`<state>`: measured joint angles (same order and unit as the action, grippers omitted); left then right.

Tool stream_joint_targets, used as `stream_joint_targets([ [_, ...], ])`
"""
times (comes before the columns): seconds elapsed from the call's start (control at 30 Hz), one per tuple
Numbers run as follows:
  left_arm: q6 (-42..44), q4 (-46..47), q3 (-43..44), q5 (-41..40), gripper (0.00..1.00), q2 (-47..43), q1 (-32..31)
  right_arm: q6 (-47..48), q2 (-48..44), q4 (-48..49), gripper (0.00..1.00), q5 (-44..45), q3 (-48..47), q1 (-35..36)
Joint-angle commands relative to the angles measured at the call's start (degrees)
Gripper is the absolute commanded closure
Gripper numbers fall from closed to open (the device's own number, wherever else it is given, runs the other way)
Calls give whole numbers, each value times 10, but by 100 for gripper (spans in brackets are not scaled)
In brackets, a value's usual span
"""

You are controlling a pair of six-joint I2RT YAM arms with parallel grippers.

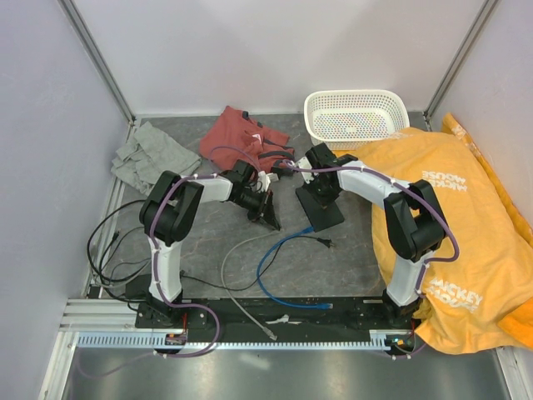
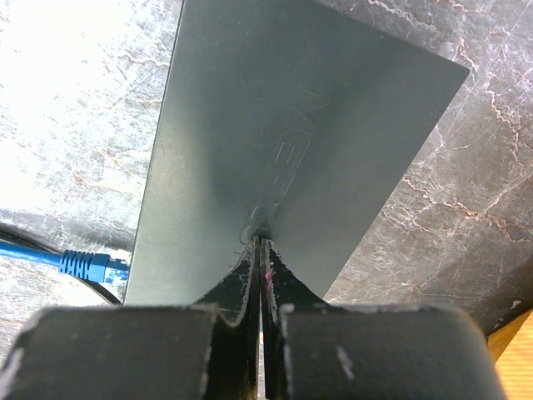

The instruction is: Pull the plug from the switch port

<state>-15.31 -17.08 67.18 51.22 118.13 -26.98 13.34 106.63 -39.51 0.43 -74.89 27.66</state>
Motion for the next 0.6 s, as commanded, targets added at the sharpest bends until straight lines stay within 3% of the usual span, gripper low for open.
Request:
stream_joint_targets([
  [0.0, 63, -25, 39, -14, 98, -20, -6, 4, 47, 51, 100, -8, 6, 11],
  [0.17, 133, -119, 116, -8, 98, -83, 34, 10, 37, 55, 100, 5, 14, 12],
  [0.4, 103, -237, 240, 5, 98, -133, 204, 6, 27, 60, 100, 0, 20, 11],
  [0.57, 199, -326, 353, -97, 99, -145, 257, 7, 38, 62, 100, 0, 10, 12],
])
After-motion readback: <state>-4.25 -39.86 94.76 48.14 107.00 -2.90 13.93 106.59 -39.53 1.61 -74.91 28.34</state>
